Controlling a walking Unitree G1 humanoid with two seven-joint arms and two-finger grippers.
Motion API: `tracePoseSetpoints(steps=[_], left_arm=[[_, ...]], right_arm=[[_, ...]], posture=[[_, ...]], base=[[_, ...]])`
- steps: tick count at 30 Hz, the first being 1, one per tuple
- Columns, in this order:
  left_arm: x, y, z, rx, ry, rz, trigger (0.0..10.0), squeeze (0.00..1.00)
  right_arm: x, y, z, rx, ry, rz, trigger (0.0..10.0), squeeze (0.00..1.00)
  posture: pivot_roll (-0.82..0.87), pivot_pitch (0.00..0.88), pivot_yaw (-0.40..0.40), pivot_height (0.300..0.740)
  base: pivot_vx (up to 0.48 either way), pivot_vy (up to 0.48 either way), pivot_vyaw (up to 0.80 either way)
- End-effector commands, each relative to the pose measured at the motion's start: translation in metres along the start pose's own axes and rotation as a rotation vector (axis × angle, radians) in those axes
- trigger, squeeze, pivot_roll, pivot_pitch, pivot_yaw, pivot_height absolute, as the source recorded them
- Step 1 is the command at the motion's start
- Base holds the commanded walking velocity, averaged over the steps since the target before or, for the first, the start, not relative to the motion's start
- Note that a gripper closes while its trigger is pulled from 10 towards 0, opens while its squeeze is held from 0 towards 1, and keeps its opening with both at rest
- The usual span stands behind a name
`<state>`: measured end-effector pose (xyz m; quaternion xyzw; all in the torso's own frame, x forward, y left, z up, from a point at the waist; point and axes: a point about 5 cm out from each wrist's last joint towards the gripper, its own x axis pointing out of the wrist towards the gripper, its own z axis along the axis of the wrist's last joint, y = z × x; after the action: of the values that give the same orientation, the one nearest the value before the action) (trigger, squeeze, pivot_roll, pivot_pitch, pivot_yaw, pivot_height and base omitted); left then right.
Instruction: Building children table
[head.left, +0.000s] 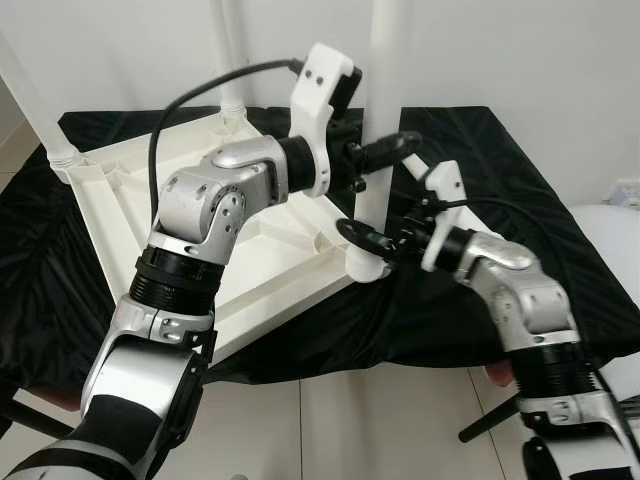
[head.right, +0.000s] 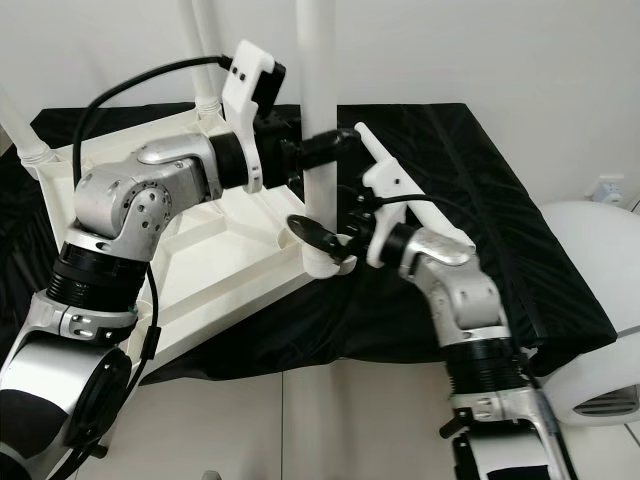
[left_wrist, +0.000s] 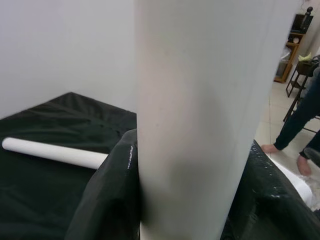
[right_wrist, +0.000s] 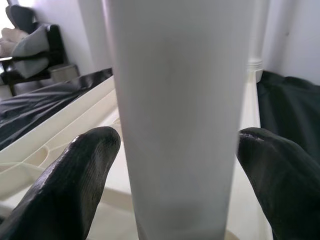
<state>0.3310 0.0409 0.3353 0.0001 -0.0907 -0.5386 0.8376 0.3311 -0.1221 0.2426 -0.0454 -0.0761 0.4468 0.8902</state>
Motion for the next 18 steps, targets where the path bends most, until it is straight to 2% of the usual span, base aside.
tracePoseSetpoints(steps=[1,3,7,8,14,18], left_arm=[[0.0,0.002,0.009,0.03,-0.022,0.015,10.0,0.0],[-0.002,0.008,0.014,0.054,-0.034,0.077,10.0,0.0],[-0.001,0.011,0.015,0.061,-0.037,0.108,10.0,0.0],[-0.001,0.014,0.014,0.097,-0.032,0.159,10.0,0.0],[0.0,0.015,0.013,0.121,-0.022,0.179,10.0,0.0],[0.0,0.015,0.013,0.159,-0.011,0.208,10.0,0.0]], right_arm=[[0.0,0.002,0.003,-0.008,-0.015,-0.006,10.0,0.0],[0.008,0.005,0.004,-0.006,-0.045,-0.097,10.0,0.0],[0.012,0.007,0.005,-0.011,-0.06,-0.129,10.0,0.0],[0.019,0.014,0.007,-0.029,-0.086,-0.173,10.0,0.0],[0.022,0.018,0.008,-0.035,-0.096,-0.187,10.0,0.0],[0.026,0.022,0.01,-0.032,-0.115,-0.249,10.0,0.0]], posture=[[-0.06,0.077,0.015,0.74],[-0.06,0.078,0.014,0.74],[-0.06,0.083,0.015,0.74],[-0.06,0.085,0.015,0.74],[-0.06,0.088,0.013,0.74],[-0.06,0.085,0.01,0.74]], base=[[0.0,0.0,0.0],[0.0,0.0,0.0],[0.0,0.0,0.0],[0.0,0.0,0.0],[0.0,0.0,0.0],[0.0,0.0,0.0]])
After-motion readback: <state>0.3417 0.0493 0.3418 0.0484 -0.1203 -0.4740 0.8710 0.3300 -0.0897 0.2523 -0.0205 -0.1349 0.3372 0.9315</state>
